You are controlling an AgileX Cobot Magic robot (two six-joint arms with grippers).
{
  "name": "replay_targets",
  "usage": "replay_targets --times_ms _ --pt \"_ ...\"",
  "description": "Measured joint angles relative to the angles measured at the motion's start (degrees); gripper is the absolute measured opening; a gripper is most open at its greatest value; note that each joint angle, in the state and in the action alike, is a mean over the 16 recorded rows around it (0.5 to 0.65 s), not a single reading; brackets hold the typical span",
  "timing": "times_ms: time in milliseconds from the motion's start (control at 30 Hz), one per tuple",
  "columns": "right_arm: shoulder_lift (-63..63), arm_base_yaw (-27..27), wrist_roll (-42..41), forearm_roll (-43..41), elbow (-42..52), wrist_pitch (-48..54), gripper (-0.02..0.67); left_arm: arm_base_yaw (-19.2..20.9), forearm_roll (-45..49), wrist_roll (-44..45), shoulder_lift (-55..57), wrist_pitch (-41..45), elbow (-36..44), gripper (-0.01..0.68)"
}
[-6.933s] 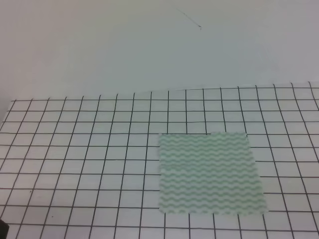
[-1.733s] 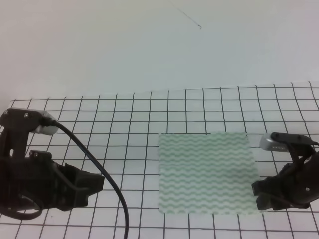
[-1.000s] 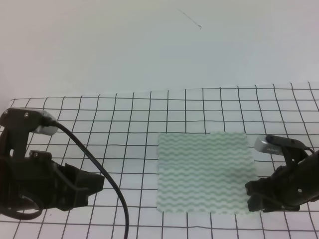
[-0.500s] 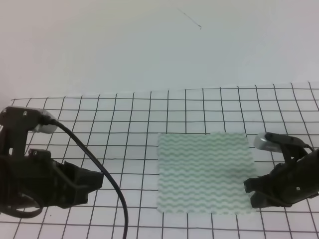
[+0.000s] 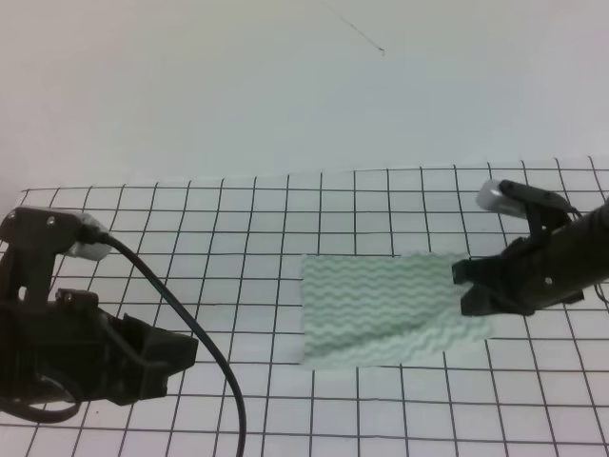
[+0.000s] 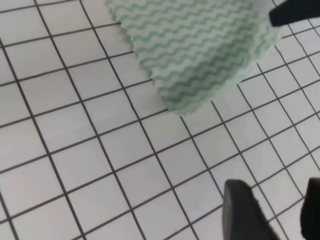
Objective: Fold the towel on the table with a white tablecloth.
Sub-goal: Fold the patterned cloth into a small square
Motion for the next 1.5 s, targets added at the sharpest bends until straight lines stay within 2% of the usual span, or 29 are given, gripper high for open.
replay_targets --times_ms 433,833,967,1333,1500 --pt "7.61 -2.22 0.44 -0.14 -11.91 1.06 0.003 0.0 0.71 0.01 -0.08 2.3 0.0 0.248" --pt "10.81 -3.79 0.12 -0.21 -14.71 -0.88 0.012 0.0 0.85 -0.08 -0.1 2.82 0.0 0.248" --pt "11.25 -3.9 -0.22 -0.19 -14.76 -1.6 0.066 0.0 0.91 -0.12 -0.1 2.82 0.0 0.248" --pt "11.17 -4.1 -1.8 -0.23 -17.07 -1.62 0.29 0.0 0.98 -0.13 -0.1 2.8 0.0 0.249" --pt "10.12 -4.21 -5.67 -0.31 -19.19 1.51 0.336 0.0 0.5 -0.14 0.17 2.05 0.0 0.249"
